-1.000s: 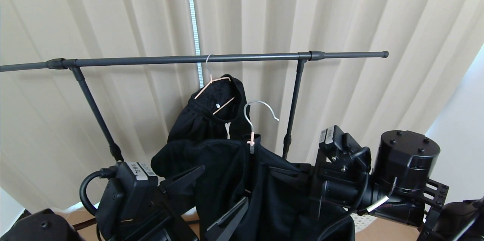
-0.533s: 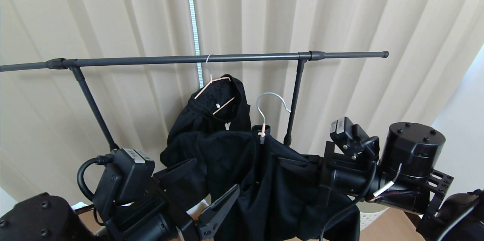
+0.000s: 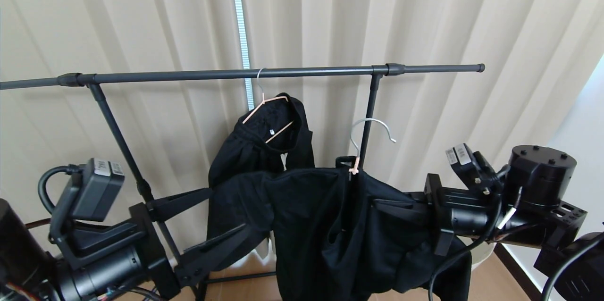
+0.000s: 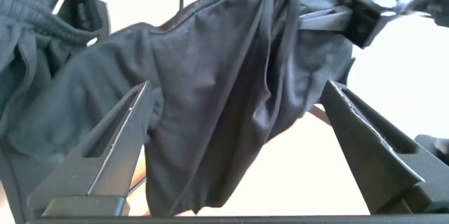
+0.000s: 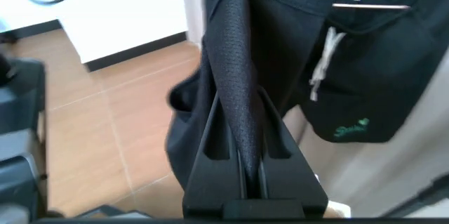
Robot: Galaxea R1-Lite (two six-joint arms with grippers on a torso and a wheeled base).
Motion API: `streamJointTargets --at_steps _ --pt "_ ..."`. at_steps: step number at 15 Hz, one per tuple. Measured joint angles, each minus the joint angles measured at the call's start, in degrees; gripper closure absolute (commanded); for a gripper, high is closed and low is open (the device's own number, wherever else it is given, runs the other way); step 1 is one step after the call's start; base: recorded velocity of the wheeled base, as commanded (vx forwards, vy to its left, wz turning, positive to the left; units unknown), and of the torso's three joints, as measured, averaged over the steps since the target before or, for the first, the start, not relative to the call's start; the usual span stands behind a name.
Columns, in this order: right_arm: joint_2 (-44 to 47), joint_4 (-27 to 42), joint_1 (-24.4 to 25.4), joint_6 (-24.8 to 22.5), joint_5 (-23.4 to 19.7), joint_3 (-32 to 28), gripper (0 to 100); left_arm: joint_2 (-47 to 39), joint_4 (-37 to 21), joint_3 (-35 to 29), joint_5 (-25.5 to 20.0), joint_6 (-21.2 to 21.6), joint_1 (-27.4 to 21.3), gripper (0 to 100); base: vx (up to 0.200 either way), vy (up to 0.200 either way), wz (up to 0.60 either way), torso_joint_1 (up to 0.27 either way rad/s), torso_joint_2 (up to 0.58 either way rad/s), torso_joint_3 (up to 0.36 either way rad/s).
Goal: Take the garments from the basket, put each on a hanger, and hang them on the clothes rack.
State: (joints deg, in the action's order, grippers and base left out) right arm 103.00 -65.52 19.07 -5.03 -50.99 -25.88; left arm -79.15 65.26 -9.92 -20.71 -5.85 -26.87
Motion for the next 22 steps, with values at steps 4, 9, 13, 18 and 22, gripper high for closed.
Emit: streamJointTargets --at_steps 4,9,13,18,22 --pt "-0.40 0.00 -4.30 -0.05 -10.24 0.48 100 0.02 -1.76 -0.02 -15.58 -1.06 13.47 0 0.000 0.000 0.00 0.000 0.00 0.000" --pt "-2.23 0.05 -5.67 0.06 -12.07 1.08 100 -5.24 -1.57 0.22 -15.93 -1.26 15.08 0 0.000 0.000 0.00 0.000 0.00 0.000" --pt "-4.30 0.11 -5.73 0.41 -12.14 1.40 100 -7.62 -1.54 0.50 -15.91 -1.21 14.77 0 0.000 0.000 0.00 0.000 0.00 0.000" --pt "-6.42 0.13 -5.45 0.50 -12.48 2.40 100 -9.44 -0.17 -0.07 -15.85 -1.32 14.99 0 0.000 0.000 0.00 0.000 0.00 0.000" --pt "-7.80 0.09 -5.38 0.68 -15.10 2.93 100 -11.69 2.46 0.11 -15.77 -1.37 15.10 0 0.000 0.000 0.00 0.000 0.00 0.000"
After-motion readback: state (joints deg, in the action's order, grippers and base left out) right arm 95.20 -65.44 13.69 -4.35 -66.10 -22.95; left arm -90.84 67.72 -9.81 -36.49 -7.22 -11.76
